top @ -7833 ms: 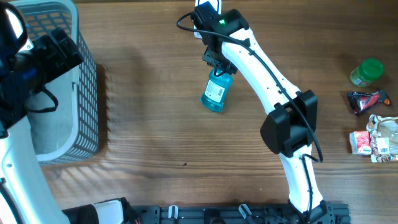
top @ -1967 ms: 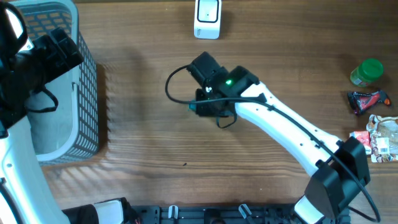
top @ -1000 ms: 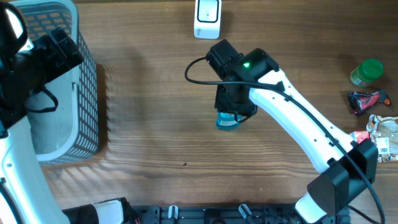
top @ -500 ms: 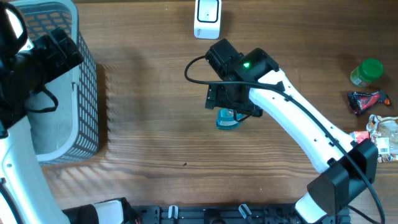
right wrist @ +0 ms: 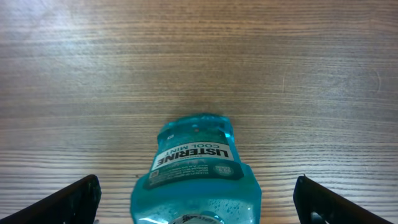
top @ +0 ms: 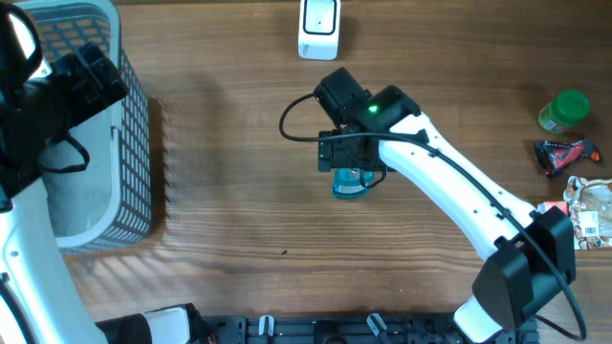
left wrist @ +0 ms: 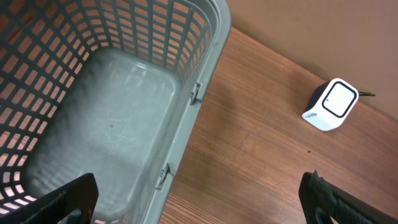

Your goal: Scan the item barcode

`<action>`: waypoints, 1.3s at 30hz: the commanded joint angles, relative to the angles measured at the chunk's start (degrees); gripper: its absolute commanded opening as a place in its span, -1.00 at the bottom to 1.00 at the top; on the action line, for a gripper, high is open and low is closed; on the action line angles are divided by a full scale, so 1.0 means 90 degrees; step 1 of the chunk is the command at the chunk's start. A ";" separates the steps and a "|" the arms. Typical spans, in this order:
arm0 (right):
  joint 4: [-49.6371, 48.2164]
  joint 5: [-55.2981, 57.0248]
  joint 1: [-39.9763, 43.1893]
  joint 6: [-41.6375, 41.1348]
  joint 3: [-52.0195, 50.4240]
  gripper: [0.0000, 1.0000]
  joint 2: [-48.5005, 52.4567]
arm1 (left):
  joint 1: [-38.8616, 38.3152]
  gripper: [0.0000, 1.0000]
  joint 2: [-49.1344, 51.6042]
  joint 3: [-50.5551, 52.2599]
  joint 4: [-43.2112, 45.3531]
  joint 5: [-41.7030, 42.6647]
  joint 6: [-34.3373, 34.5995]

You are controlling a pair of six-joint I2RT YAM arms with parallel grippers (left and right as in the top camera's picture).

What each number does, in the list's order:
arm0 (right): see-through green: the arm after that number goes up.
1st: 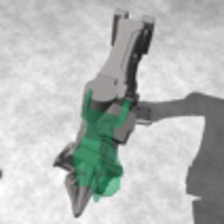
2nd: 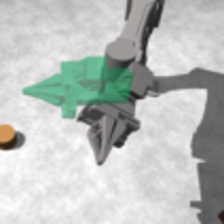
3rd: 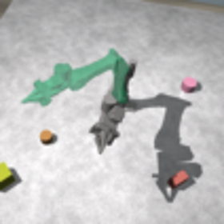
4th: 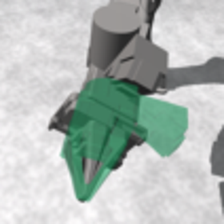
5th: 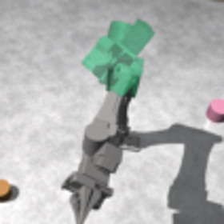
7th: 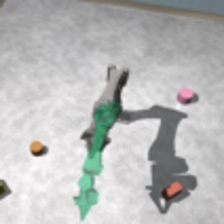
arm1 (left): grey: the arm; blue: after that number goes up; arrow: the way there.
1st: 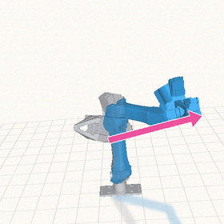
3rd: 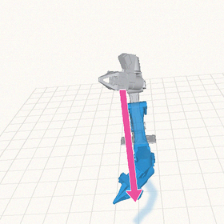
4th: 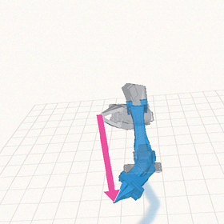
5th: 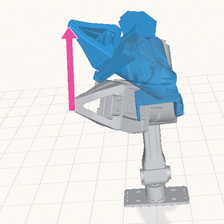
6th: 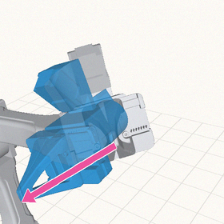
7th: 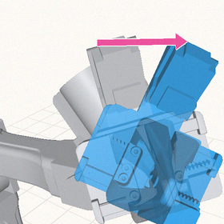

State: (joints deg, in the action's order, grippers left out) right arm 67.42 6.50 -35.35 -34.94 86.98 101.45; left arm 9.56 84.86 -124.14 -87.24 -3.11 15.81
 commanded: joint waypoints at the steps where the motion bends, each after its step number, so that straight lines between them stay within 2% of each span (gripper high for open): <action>1: -0.0192 -0.0092 -0.0002 0.0352 -0.0338 1.00 0.0041 | 0.0051 1.00 0.0007 -0.0053 0.0012 0.0029 0.0007; 6: -0.0561 -0.0357 -0.0002 0.0551 -0.0748 0.99 0.0041 | 0.0051 1.00 0.0007 -0.0053 0.0012 0.0032 0.0007; 15: -0.0729 -0.0452 -0.0002 0.0602 -0.0758 1.00 0.0053 | 0.0051 1.00 0.0007 -0.0053 0.0012 0.0029 0.0007; 29: -0.0597 -0.0738 -0.0002 0.0746 -0.0760 0.89 0.0053 | 0.0051 1.00 0.0007 -0.0053 0.0012 0.0032 0.0007; 31: -0.0503 -0.0736 -0.0002 0.0763 -0.0760 0.90 0.0063 | 0.0051 1.00 0.0007 -0.0053 0.0012 0.0032 0.0007; 33: -0.0389 -0.0712 -0.0002 0.0627 -0.0760 0.99 0.0063 | 0.0051 1.00 0.0007 -0.0053 0.0012 0.0032 0.0007; 39: -0.0296 -0.0687 -0.0002 0.0359 -0.0760 1.00 0.0063 | 0.0051 1.00 0.0007 -0.0053 0.0012 0.0029 0.0007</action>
State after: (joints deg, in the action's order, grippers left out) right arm 64.53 0.86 -35.35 -29.95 80.68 101.45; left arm 9.56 84.88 -124.14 -87.24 -3.11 15.81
